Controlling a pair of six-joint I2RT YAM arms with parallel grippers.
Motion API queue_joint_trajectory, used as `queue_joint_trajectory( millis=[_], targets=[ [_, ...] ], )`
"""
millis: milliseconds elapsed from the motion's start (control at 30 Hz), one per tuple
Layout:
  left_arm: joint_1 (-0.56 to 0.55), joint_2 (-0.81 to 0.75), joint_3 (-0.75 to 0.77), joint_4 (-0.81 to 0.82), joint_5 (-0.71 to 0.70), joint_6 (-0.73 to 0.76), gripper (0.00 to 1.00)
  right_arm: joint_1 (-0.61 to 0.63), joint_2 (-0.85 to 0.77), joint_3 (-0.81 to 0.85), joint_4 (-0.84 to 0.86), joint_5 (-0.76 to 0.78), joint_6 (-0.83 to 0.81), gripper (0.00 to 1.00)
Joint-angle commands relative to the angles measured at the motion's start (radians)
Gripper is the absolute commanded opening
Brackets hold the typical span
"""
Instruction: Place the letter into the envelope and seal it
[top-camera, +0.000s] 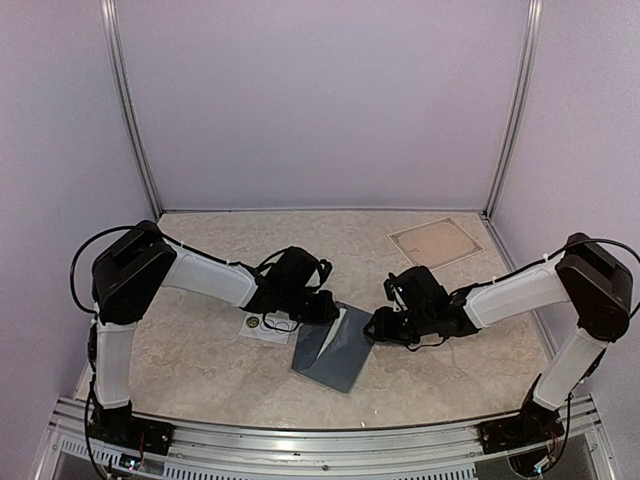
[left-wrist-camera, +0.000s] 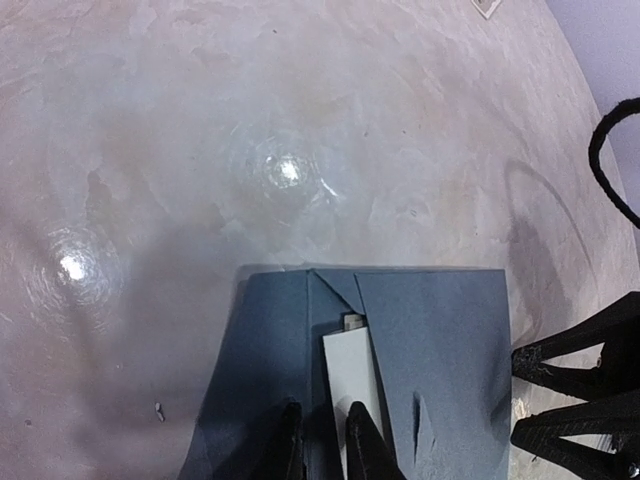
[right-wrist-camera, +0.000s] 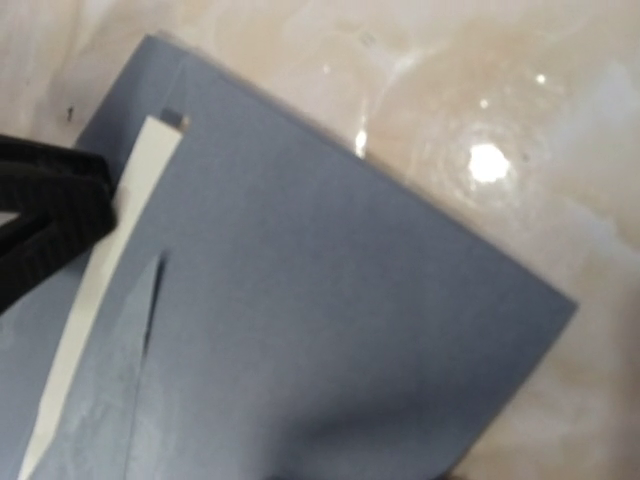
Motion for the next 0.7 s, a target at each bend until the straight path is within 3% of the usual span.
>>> queue_joint_trajectory(
  millis=[0,200,667],
  targets=[
    [0.002,0.041,0.012,0.009,0.03,0.0,0.11,-0.008,0.041,-0.012,-0.007,0.002,0.005,0.42],
    [-0.003,0.061,0.017,0.015,0.056,0.0,0.02,-0.009,0.05,-0.012,-0.002,-0.003,0.007,0.42],
    [-0.03,0.088,0.024,0.027,0.099,0.0,0.0,-0.009,0.065,-0.002,0.004,-0.009,0.004,0.42]
  ],
)
